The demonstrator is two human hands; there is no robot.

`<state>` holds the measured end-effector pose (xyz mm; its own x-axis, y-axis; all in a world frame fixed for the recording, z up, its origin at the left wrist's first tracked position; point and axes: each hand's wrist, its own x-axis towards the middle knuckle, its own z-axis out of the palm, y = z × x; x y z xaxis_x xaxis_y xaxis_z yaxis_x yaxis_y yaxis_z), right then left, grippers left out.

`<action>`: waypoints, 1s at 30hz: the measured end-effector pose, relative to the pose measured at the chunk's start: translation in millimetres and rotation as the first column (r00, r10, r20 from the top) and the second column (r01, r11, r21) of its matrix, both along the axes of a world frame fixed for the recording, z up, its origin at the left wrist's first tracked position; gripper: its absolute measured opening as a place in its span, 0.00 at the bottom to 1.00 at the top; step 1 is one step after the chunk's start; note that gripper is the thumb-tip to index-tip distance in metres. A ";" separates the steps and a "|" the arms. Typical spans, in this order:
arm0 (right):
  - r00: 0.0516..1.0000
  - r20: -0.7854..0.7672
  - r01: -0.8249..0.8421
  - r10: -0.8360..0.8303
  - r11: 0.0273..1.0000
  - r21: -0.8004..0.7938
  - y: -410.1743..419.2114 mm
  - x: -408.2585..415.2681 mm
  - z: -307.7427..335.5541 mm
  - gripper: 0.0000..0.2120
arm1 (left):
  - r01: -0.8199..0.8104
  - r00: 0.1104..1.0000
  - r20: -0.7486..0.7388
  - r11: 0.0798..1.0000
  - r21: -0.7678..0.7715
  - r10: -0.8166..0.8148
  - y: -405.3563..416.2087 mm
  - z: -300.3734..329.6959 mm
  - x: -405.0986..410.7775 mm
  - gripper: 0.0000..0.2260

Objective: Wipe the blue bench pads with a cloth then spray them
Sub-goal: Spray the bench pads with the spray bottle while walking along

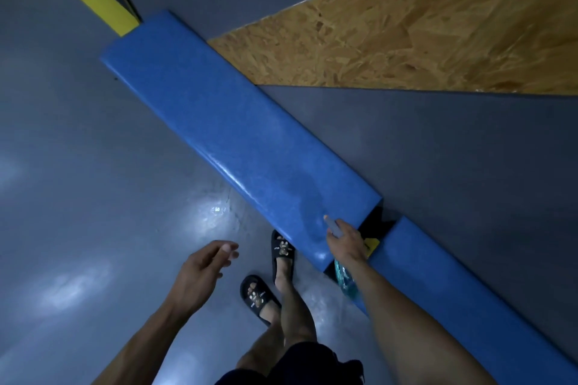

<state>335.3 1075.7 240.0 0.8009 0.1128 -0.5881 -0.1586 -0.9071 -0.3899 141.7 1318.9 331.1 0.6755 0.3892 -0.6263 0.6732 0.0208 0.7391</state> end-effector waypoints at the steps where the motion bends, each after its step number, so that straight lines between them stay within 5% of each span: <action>1: 0.999 -0.007 -0.049 0.049 0.999 -0.012 2.5 -9.3 -5.1 0.04 | -0.002 1.000 0.007 1.000 0.007 0.002 2.9 0.8 6.8 0.13; 8: 0.987 -0.146 -0.083 0.074 0.995 -0.051 9.7 -41.4 -22.7 0.06 | 0.015 1.000 0.027 0.999 0.032 -0.016 16.2 1.4 50.4 0.14; 14: 0.996 -0.041 0.081 -0.081 0.997 0.009 9.9 37.6 -14.7 0.05 | 0.039 0.999 0.022 0.998 0.043 -0.040 27.7 -1.1 76.8 0.20; 20: 0.986 0.007 0.169 -0.169 0.984 -0.060 5.3 115.4 -10.9 0.06 | 0.063 0.998 -0.006 0.997 0.050 -0.063 36.1 -1.6 106.6 0.14; 26: 0.988 -0.049 0.135 -0.144 0.979 -0.152 15.0 122.4 -8.9 0.07 | 0.064 0.998 -0.028 0.996 0.061 -0.062 47.5 -2.1 131.8 0.13; 30: 0.994 -0.111 -0.008 0.000 0.997 -0.072 26.7 99.9 -13.5 0.06 | 0.059 0.998 -0.039 0.996 0.074 -0.056 46.0 -0.9 144.2 0.12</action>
